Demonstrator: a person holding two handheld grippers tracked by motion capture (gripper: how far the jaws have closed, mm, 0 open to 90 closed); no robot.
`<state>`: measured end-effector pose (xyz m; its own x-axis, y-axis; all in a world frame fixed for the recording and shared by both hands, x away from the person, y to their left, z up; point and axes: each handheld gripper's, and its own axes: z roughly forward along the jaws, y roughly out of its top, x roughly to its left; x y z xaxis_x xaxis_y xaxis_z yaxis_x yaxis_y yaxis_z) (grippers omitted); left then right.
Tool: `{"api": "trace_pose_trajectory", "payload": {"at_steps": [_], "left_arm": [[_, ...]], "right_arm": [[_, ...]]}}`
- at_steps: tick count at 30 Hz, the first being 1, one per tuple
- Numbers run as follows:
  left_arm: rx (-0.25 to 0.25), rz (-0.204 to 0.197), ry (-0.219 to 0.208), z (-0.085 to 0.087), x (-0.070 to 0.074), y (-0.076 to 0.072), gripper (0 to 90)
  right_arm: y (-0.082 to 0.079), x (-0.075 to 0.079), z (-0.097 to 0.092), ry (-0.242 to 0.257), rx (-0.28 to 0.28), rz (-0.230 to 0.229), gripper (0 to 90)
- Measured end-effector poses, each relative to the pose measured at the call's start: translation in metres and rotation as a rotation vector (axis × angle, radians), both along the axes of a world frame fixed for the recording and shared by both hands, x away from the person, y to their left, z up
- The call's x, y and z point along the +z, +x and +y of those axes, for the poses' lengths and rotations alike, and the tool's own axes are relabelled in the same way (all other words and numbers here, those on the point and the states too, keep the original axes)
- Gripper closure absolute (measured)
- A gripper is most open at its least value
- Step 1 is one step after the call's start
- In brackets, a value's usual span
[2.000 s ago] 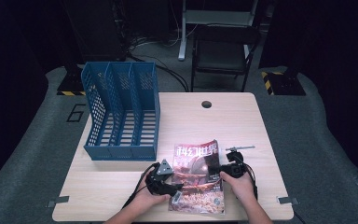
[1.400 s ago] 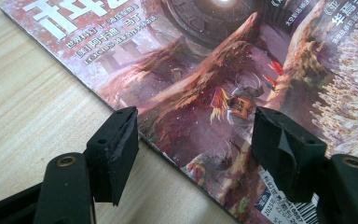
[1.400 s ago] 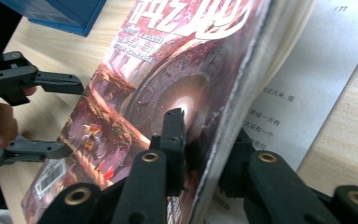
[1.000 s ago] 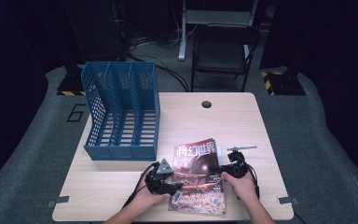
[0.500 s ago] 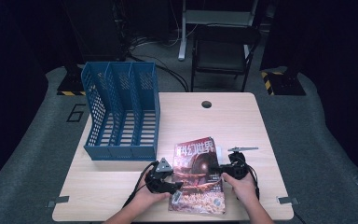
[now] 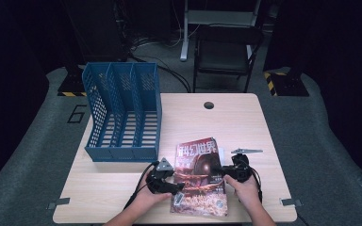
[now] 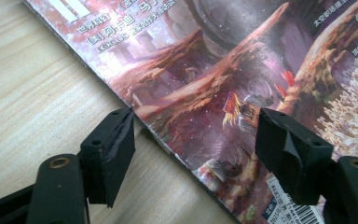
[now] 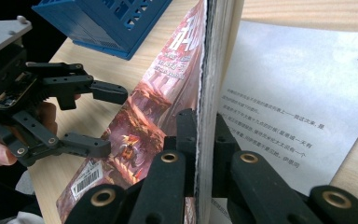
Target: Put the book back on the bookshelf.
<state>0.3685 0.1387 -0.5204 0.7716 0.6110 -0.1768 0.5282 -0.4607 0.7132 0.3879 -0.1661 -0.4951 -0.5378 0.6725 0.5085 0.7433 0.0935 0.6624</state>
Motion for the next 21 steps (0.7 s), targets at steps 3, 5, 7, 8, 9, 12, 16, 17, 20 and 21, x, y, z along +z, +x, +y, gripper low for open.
{"api": "trace_pose_trajectory", "payload": {"at_steps": [3, 5, 7, 8, 9, 12, 16, 17, 20, 21], "left_arm": [[0.01, 0.008, -0.006, -0.001, 0.0, -0.001, 25.2], [0.009, 0.008, -0.005, -0.001, 0.0, 0.0, 23.6], [0.008, 0.014, -0.014, -0.001, -0.001, 0.001, 21.8], [0.014, 0.014, -0.018, -0.001, -0.001, 0.001, 20.8], [0.016, 0.021, -0.023, -0.001, -0.001, 0.001, 19.7], [0.012, 0.041, -0.044, -0.003, -0.001, 0.002, 16.4], [-0.016, 0.046, -0.047, -0.005, -0.001, 0.003, 13.4], [-0.018, 0.057, -0.056, -0.006, -0.002, 0.003, 12.1], [-0.022, 0.064, -0.07, -0.007, -0.002, 0.004, 10.9], [-0.02, 0.072, -0.075, -0.007, -0.002, 0.004, 10.8]], "right_arm": [[-0.002, 0.002, 0.0, 0.005, 0.002, -0.007, 86.6], [-0.002, 0.002, 0.0, 0.006, 0.001, -0.013, 86.6], [-0.004, 0.003, 0.0, 0.011, -0.003, -0.015, 86.6], [-0.005, 0.004, 0.0, 0.014, -0.005, -0.017, 86.7], [-0.006, 0.005, 0.0, 0.017, -0.007, -0.019, 86.6], [-0.008, 0.007, 0.0, 0.025, -0.004, -0.032, 86.6], [-0.011, 0.008, 0.0, 0.038, -0.001, -0.046, 86.7], [-0.012, 0.009, 0.0, 0.038, 0.001, -0.053, 86.7], [-0.014, 0.011, 0.001, 0.049, 0.003, -0.066, 86.7], [-0.014, 0.012, 0.001, 0.047, 0.007, -0.072, 86.7]]}}
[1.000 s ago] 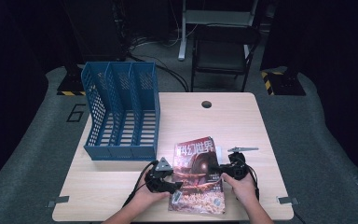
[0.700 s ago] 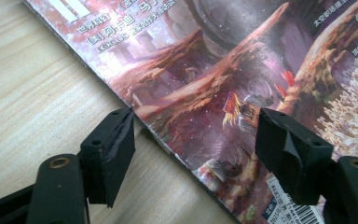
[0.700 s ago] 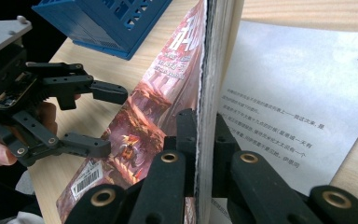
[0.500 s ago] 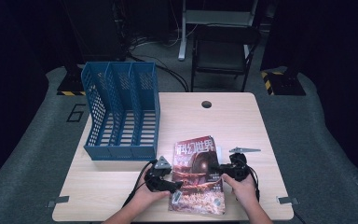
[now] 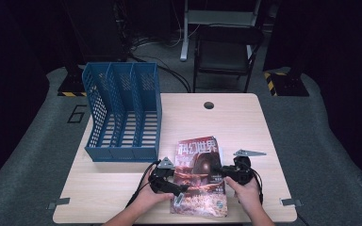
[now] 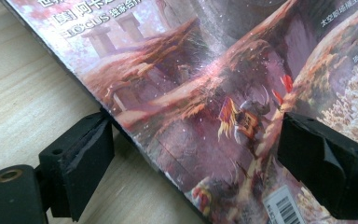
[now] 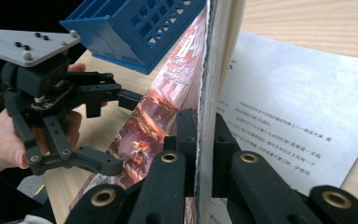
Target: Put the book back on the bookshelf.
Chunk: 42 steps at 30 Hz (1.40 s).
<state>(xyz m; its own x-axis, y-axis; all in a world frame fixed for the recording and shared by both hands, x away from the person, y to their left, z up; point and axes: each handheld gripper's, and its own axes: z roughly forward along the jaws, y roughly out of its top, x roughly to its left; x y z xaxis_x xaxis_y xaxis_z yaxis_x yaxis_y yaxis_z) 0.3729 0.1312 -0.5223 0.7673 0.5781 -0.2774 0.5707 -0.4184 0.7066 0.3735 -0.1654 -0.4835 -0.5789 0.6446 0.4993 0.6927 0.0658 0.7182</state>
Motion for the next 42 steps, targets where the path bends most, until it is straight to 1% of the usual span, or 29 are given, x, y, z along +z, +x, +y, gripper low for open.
{"api": "trace_pose_trajectory", "payload": {"at_steps": [2, 3, 8, 11, 12, 15, 16, 17, 19, 20, 22, 23, 25, 27, 28, 29, 30, 32, 34, 36, 37, 39, 42], "left_arm": [[0.0, -0.005, -0.003, -0.001, 0.0, 0.001, 10.7], [-0.012, -0.005, 0.0, -0.001, 0.0, 0.003, 10.6], [-0.029, 0.01, -0.018, -0.006, 0.0, 0.005, 9.8], [-0.023, 0.017, -0.033, -0.008, -0.001, 0.006, 8.4], [-0.028, 0.013, -0.031, -0.008, -0.001, 0.007, 8.2], [-0.037, 0.017, -0.042, -0.01, -0.001, 0.008, 7.9], [-0.038, 0.016, -0.045, -0.011, -0.002, 0.008, 7.7], [-0.04, 0.017, -0.044, -0.012, -0.002, 0.009, 7.3], [-0.054, 0.019, -0.052, -0.013, -0.002, 0.01, 7.0], [-0.051, 0.025, -0.055, -0.015, -0.002, 0.01, 7.0], [-0.07, 0.032, -0.066, -0.017, -0.002, 0.01, 6.4], [-0.073, 0.026, -0.067, -0.018, -0.003, 0.01, 6.4], [-0.079, 0.028, -0.059, -0.019, -0.002, 0.01, 4.8], [-0.075, 0.032, -0.067, -0.019, -0.003, 0.01, 4.9], [-0.075, 0.031, -0.069, -0.019, -0.003, 0.01, 4.8], [-0.078, 0.029, -0.067, -0.019, -0.003, 0.01, 4.8], [-0.083, 0.025, -0.063, -0.019, -0.003, 0.01, 4.8], [-0.087, 0.016, -0.058, -0.02, -0.003, 0.01, 5.0], [-0.087, 0.017, -0.061, -0.019, -0.003, 0.01, 5.3], [-0.081, 0.013, -0.061, -0.018, -0.003, 0.01, 7.4], [-0.074, 0.016, -0.062, -0.017, -0.003, 0.01, 9.0], [-0.058, 0.02, -0.067, -0.017, -0.003, 0.011, 12.0], [-0.054, 0.024, -0.073, -0.016, -0.002, 0.012, 14.5]], "right_arm": [[-0.001, 0.001, 0.0, 0.007, 0.0, -0.01, 86.7], [-0.002, 0.001, 0.0, 0.006, 0.0, -0.013, 86.7], [-0.004, 0.003, -0.001, 0.02, 0.011, -0.035, 86.7], [-0.006, 0.003, -0.001, 0.031, 0.011, -0.036, 86.7], [-0.006, 0.004, -0.001, 0.036, 0.015, -0.039, 86.7], [-0.008, 0.005, -0.001, 0.046, 0.019, -0.042, 86.7], [-0.008, 0.005, -0.001, 0.051, 0.021, -0.056, 86.7], [-0.008, 0.005, -0.001, 0.056, 0.022, -0.058, 86.7], [-0.009, 0.006, -0.002, 0.067, 0.026, -0.066, 86.7], [-0.009, 0.006, -0.002, 0.073, 0.031, -0.07, 86.7], [-0.011, 0.007, -0.001, 0.081, 0.039, -0.08, 86.7], [-0.011, 0.007, -0.001, 0.083, 0.039, -0.082, 86.7], [-0.013, 0.008, 0.0, 0.079, 0.037, -0.083, 86.7], [-0.013, 0.008, 0.0, 0.081, 0.027, -0.075, 86.7], [-0.013, 0.007, -0.001, 0.08, 0.026, -0.072, 86.6], [-0.012, 0.006, -0.002, 0.08, 0.028, -0.08, 86.7], [-0.012, 0.006, -0.002, 0.08, 0.026, -0.075, 86.6], [-0.011, 0.005, -0.002, 0.073, 0.019, -0.072, 86.5], [-0.01, 0.003, -0.002, 0.058, 0.01, -0.076, 86.4], [-0.01, 0.002, -0.002, 0.061, 0.006, -0.063, 86.1], [-0.01, 0.002, -0.002, 0.056, 0.002, -0.049, 85.9], [-0.009, 0.0, -0.003, 0.045, -0.002, -0.045, 85.1], [-0.006, -0.003, -0.003, 0.033, -0.013, -0.035, 84.7]]}}
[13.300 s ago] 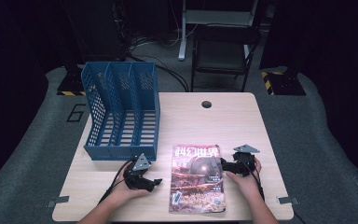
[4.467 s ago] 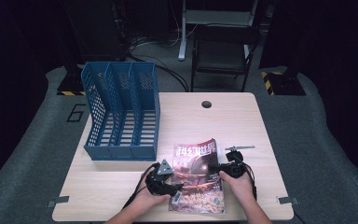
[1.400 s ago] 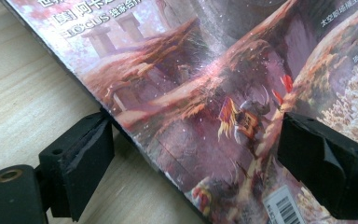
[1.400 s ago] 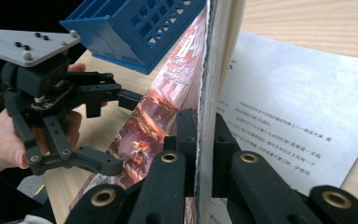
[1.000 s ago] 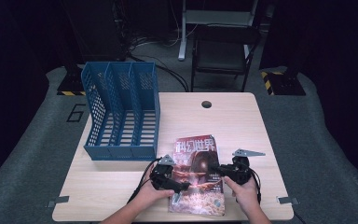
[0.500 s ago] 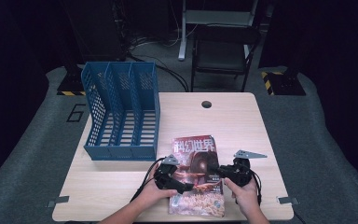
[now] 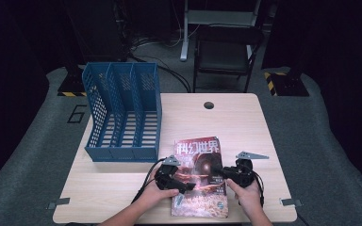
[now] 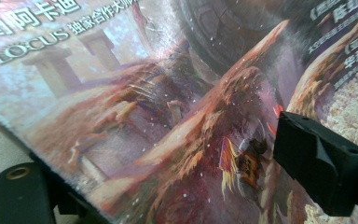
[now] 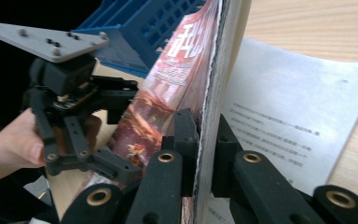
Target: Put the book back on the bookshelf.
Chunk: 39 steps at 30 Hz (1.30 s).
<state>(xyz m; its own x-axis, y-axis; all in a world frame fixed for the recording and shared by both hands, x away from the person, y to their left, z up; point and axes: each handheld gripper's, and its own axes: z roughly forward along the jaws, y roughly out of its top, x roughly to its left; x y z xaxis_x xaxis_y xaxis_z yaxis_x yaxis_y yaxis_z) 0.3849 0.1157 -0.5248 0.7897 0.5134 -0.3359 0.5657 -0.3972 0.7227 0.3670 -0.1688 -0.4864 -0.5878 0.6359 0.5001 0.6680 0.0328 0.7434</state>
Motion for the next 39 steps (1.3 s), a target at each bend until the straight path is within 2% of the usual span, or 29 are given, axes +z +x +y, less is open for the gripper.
{"api": "trace_pose_trajectory", "payload": {"at_steps": [6, 9, 14, 20, 25, 27, 28, 30, 32, 34, 35, 36, 39], "left_arm": [[0.014, 0.004, -0.001, 0.001, 0.0, 0.001, 18.1], [0.018, -0.004, 0.01, 0.003, 0.0, 0.002, 23.4], [0.063, 0.021, -0.021, 0.007, -0.001, 0.005, 35.1], [0.082, 0.0, -0.004, 0.006, -0.001, 0.003, 41.4], [0.085, -0.025, 0.016, 0.006, -0.001, 0.002, 47.0], [0.091, -0.036, 0.02, 0.006, -0.001, 0.002, 48.1], [0.098, -0.035, 0.019, 0.006, -0.001, 0.001, 48.6], [0.112, -0.031, 0.009, 0.006, -0.002, 0.001, 49.7], [0.121, -0.03, 0.008, 0.006, -0.002, 0.001, 50.5], [0.108, -0.013, 0.015, 0.007, 0.0, 0.002, 50.7], [0.113, -0.012, 0.017, 0.007, 0.0, 0.001, 50.7], [0.117, -0.013, 0.018, 0.006, 0.0, 0.001, 50.7], [0.116, -0.015, 0.021, 0.006, 0.0, 0.002, 50.7]], "right_arm": [[0.005, -0.007, 0.0, -0.017, -0.02, 0.034, 84.1], [0.007, -0.01, 0.0, -0.031, -0.02, 0.037, 83.6], [0.01, -0.013, 0.002, -0.05, -0.027, 0.05, 82.5], [0.015, -0.019, 0.003, -0.078, -0.035, 0.067, 79.8], [0.019, -0.025, 0.002, -0.113, -0.031, 0.103, 74.6], [0.021, -0.027, 0.001, -0.121, -0.028, 0.124, 69.9], [0.021, -0.027, 0.002, -0.118, -0.033, 0.145, 68.3], [0.022, -0.029, 0.0, -0.128, -0.04, 0.151, 64.9], [0.022, -0.028, -0.002, -0.129, -0.053, 0.178, 60.8], [0.022, -0.029, -0.004, -0.129, -0.055, 0.199, 57.3], [0.02, -0.027, -0.004, -0.126, -0.061, 0.233, 55.0], [0.021, -0.028, -0.005, -0.14, -0.052, 0.216, 52.7], [0.018, -0.027, -0.007, -0.167, -0.036, 0.207, 51.8]]}}
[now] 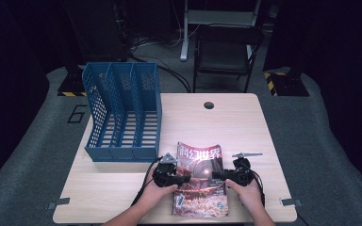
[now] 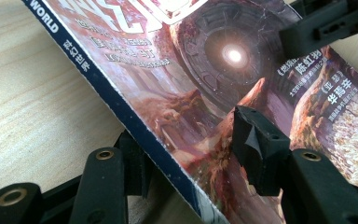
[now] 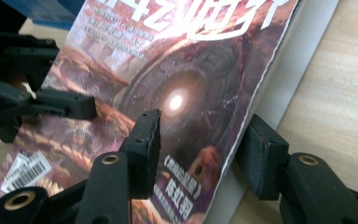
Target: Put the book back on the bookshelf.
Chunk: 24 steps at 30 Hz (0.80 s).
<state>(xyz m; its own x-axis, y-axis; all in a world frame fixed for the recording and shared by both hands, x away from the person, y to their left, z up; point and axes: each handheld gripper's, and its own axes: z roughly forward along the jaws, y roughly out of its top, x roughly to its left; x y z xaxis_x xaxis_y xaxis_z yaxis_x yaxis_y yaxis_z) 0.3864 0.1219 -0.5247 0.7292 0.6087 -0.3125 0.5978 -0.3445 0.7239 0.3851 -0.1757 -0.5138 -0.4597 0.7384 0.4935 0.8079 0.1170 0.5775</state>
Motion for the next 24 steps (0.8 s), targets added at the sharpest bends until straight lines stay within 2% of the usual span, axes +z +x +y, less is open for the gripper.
{"api": "trace_pose_trajectory", "payload": {"at_steps": [4, 8, 10, 15, 18, 19, 21, 24], "left_arm": [[0.009, 0.0, -0.006, 0.0, -0.001, 0.0, 51.2], [0.009, -0.014, 0.007, 0.0, -0.001, -0.001, 51.2], [0.023, -0.008, -0.003, -0.001, -0.001, -0.001, 51.2], [0.016, -0.008, 0.0, -0.001, 0.0, -0.001, 51.5], [0.014, 0.009, -0.001, -0.002, 0.0, -0.001, 51.6], [0.004, -0.005, 0.01, -0.001, 0.001, 0.0, 51.6], [0.001, 0.007, 0.006, -0.001, 0.001, 0.001, 51.8], [0.014, 0.025, -0.01, -0.001, 0.001, 0.001, 52.9]], "right_arm": [[-0.003, 0.001, -0.004, -0.014, 0.004, 0.018, 51.8], [-0.004, 0.0, -0.008, -0.001, 0.016, 0.025, 52.7], [-0.006, 0.0, -0.01, 0.001, 0.018, 0.034, 52.9], [-0.012, -0.001, -0.016, 0.006, 0.02, 0.058, 55.3], [-0.013, -0.002, -0.018, 0.0, 0.034, 0.041, 58.0], [-0.014, -0.001, -0.017, 0.003, 0.028, 0.055, 58.6], [-0.015, -0.001, -0.018, 0.004, 0.046, 0.029, 59.9], [-0.017, 0.0, -0.016, 0.01, 0.064, 0.032, 62.2]]}}
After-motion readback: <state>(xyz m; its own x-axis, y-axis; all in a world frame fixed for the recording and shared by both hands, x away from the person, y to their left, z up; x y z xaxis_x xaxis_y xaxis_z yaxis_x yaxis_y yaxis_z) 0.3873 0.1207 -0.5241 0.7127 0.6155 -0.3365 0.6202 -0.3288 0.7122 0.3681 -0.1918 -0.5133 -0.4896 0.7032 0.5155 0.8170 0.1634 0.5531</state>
